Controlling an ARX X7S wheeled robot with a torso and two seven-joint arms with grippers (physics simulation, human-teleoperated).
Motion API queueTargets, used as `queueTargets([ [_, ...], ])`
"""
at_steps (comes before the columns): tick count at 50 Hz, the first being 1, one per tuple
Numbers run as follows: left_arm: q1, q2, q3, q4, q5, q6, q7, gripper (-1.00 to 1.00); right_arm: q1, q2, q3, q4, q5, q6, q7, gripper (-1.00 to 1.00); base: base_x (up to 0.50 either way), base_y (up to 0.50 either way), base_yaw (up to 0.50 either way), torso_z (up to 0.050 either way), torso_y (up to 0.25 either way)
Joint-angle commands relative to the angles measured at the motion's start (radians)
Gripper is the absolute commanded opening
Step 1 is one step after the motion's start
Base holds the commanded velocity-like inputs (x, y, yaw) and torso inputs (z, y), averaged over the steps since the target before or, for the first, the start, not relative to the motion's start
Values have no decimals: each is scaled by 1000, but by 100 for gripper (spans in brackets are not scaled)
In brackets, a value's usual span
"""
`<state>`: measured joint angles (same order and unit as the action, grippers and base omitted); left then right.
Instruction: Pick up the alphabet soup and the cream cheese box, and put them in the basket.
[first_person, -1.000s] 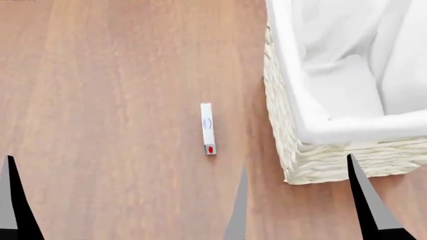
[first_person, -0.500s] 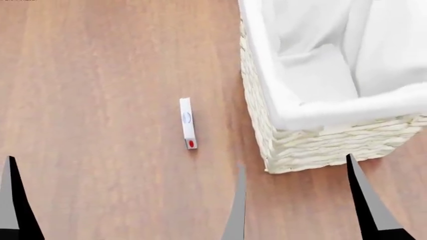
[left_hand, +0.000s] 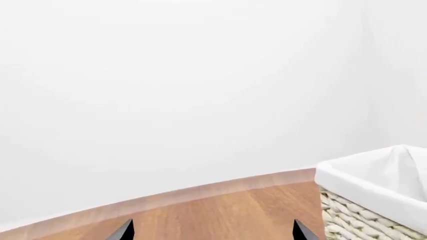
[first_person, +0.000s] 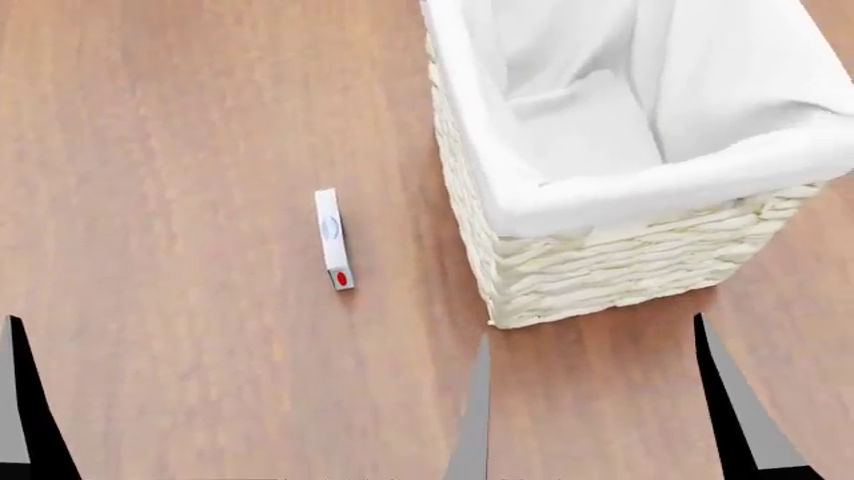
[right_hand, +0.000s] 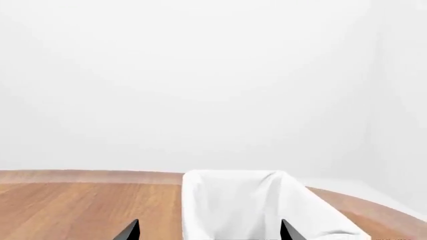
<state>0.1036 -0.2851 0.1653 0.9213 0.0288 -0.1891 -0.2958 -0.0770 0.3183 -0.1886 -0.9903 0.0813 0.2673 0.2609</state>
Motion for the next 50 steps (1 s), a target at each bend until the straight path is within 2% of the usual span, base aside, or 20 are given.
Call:
queueTargets([
  [1,2,-4,1,11,-4,-4,-5,100,7,9,3,-23,14,18,10,100,0,0,-215,0,0],
  [18,8,-10,13,13,2,0,-13,100,-21,22,0,-5,16,-29,21,100,0,0,-209,0,0],
  [28,8,-15,11,5,0,2,-19,100,-2,29,0,-25,30,10,29,100,0,0,-209,0,0],
  [32,5,-16,14,2,-3,3,-19,100,-16,31,-9,-2,18,-26,30,100,0,0,-211,0,0],
  [36,2,-18,13,4,-4,-1,-21,100,8,34,-6,-28,32,20,33,100,0,0,-208,0,0],
  [50,2,-23,15,2,-5,-1,-27,100,-6,42,-15,-4,25,-18,44,100,0,0,-210,0,0],
])
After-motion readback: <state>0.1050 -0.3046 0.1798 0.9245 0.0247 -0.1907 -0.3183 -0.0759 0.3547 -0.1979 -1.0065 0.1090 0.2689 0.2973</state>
